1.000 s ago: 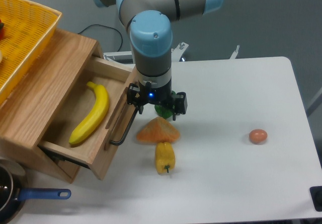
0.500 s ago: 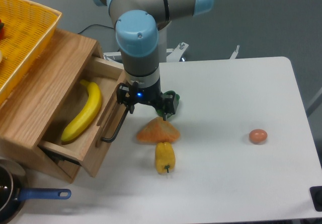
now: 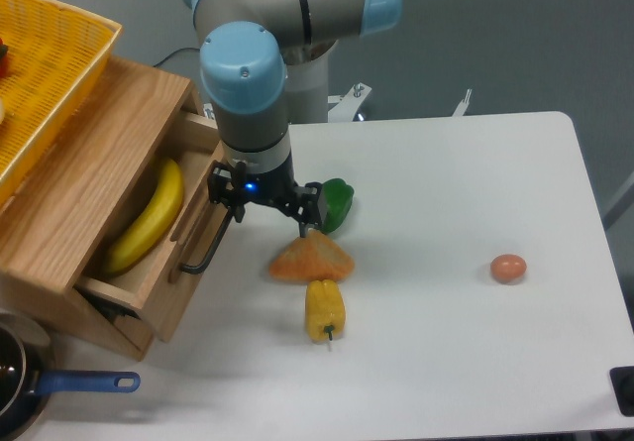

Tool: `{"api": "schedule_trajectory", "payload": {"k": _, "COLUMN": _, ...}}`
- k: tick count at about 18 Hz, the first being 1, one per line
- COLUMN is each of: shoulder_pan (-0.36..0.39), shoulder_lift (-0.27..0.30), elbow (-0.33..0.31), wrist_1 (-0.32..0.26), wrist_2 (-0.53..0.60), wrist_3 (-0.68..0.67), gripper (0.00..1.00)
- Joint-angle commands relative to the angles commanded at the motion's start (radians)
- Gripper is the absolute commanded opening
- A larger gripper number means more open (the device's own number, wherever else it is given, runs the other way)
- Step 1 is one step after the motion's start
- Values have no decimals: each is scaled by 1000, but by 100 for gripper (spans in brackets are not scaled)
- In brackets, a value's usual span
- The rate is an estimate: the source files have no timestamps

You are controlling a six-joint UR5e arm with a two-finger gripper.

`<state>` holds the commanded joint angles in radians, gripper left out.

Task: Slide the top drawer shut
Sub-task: 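Push the drawer front with the gripper into the wooden cabinet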

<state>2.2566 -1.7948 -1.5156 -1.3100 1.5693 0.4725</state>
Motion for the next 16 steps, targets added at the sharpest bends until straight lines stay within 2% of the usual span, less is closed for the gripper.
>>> {"api": "schedule_trajectory", "payload": {"k": 16, "shoulder_pan": -80, "shoulder_lift": 3, "elbow": -8, "wrist_1": -2, "wrist_2": 0, "wrist_3": -61, "gripper": 100}}
